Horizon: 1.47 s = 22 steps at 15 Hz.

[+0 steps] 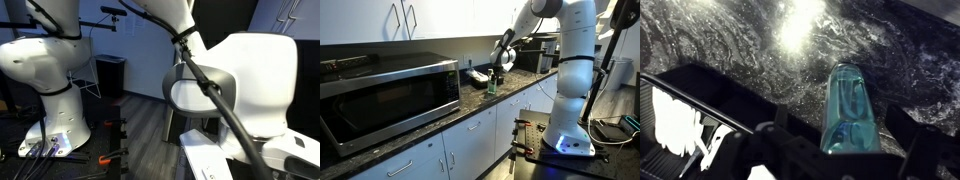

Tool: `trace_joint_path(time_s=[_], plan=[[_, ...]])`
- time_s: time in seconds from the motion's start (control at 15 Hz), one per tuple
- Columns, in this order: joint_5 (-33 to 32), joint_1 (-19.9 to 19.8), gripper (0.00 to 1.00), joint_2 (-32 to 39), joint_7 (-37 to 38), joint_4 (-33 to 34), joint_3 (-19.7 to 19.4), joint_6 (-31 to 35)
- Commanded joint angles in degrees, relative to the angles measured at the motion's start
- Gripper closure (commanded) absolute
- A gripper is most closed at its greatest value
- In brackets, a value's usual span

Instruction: Move the pump bottle to the left, open the right door of the cabinet above the microwave

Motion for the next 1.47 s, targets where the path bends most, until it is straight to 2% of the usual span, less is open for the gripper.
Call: trace_joint_path(time_s=[0.0, 0.07, 0.2, 0.47, 0.6, 0.8, 1.2, 1.4], plan=[[-0.28, -2.49, 0.0, 0.06, -0.6, -0.39, 2.24, 3.8], [-0.1, -2.84, 0.25, 0.17, -0.81, -0.52, 2.79, 4.35], [0.72, -3.68, 0.34, 0.25, -1.45, -0.67, 4.26, 4.71], [2.31, -4.74, 0.66, 0.16, -2.44, -1.11, 6.99, 5.31], [2.7, -5.07, 0.78, -0.01, -2.89, -1.13, 7.95, 5.66], [1.64, -4.77, 0.79, -1.03, -3.33, -1.06, 8.25, 6.41], [12.4, -6.65, 0.8, -3.52, -12.1, 0.05, 14.9, 0.94], [14.08, -5.91, 0.8, -4.1, -13.31, 1.23, 16.35, -3.17]])
